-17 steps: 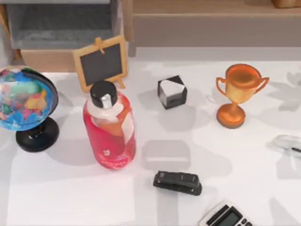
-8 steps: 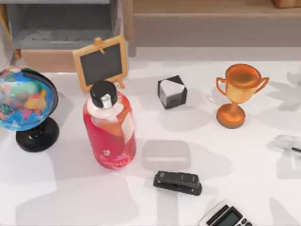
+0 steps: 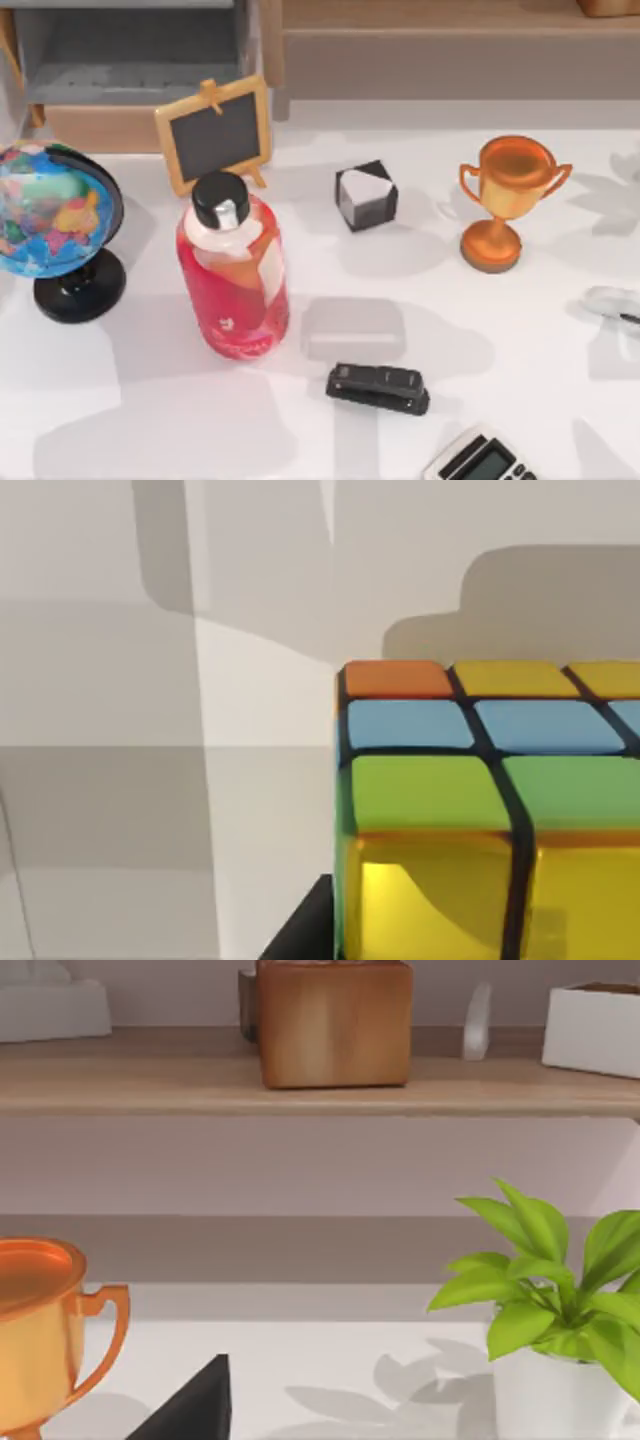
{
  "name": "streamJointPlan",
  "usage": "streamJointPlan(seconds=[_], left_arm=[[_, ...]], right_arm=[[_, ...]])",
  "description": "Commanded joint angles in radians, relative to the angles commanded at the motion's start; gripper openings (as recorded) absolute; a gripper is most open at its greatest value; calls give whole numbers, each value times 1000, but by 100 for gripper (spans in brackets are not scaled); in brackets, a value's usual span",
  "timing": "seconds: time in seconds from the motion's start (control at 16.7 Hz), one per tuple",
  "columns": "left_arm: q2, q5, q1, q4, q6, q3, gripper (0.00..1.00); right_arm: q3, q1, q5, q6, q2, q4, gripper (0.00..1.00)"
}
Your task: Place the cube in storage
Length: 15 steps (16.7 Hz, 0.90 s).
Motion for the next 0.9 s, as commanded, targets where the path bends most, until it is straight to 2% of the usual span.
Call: streamJointPlan(seconds=[0.54, 0.9], left_arm=[[0, 0, 0, 0, 0, 0, 98], [0, 0, 0, 0, 0, 0, 100]], right_arm=[[0, 0, 0, 0, 0, 0, 100], [0, 0, 0, 0, 0, 0, 100]])
